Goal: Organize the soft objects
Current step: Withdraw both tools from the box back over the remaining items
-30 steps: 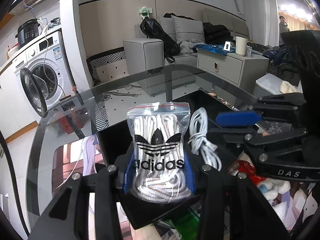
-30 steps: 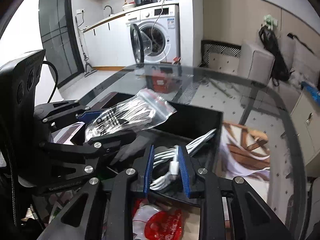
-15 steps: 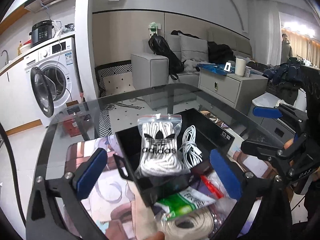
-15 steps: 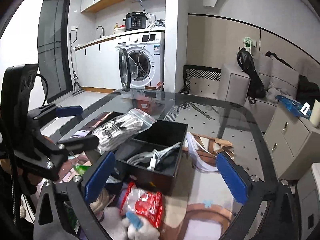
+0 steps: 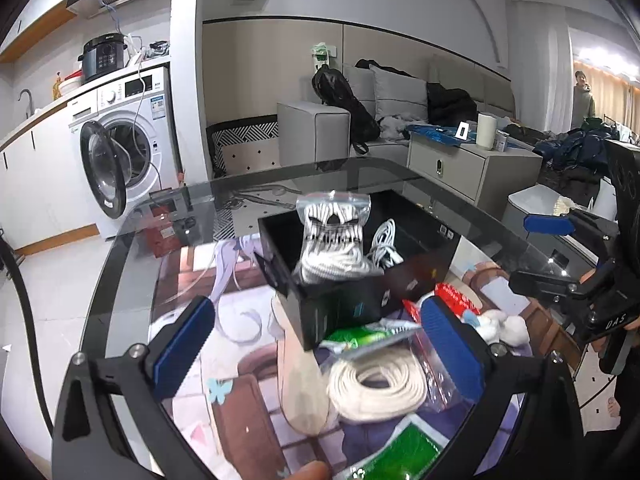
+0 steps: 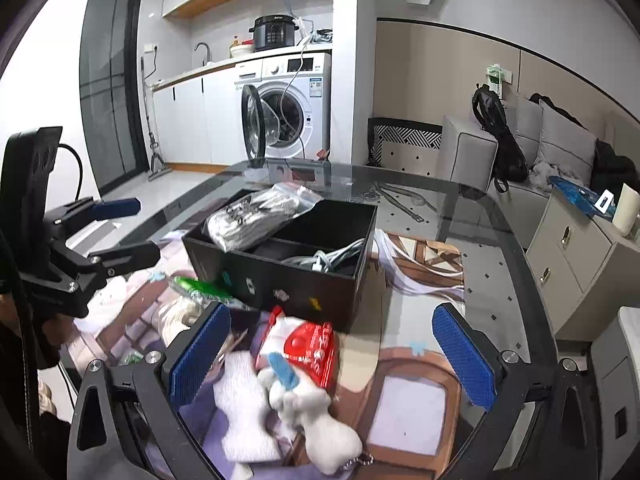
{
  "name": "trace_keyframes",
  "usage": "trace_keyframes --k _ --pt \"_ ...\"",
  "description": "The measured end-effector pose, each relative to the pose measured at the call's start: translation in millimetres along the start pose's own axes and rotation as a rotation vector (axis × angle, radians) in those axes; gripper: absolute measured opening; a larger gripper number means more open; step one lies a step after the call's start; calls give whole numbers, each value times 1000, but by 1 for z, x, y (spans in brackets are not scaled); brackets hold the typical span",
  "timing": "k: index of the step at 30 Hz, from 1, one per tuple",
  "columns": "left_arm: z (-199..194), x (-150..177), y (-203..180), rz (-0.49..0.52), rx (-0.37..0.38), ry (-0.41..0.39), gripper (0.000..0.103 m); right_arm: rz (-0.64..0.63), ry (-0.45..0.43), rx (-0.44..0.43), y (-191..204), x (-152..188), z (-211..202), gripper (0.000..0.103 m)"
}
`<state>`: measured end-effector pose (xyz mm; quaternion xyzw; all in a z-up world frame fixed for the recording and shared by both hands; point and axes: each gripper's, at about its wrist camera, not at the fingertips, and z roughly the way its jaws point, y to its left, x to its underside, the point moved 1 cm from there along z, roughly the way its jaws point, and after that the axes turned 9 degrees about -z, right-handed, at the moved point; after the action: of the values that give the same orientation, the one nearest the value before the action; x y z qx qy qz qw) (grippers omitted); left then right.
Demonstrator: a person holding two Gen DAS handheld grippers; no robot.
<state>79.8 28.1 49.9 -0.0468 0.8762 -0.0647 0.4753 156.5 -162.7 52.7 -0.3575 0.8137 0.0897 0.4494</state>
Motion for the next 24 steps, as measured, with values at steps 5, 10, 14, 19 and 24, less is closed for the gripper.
trace_keyframes --k 5,10,14,19,24 --pt "-1 18 -3 36 -5 42 103 -62 39 -31 5 8 -1 103" --pt "-1 33 -1 43 3 79 103 -98 81 -40 6 20 3 103" --pt "-1 43 1 49 19 106 103 -114 132 -34 3 30 12 103" --pt "3 52 -4 95 28 157 103 -109 173 -27 -3 40 21 103" --pt "5 58 -11 134 60 189 103 -117 232 -33 -3 51 35 103"
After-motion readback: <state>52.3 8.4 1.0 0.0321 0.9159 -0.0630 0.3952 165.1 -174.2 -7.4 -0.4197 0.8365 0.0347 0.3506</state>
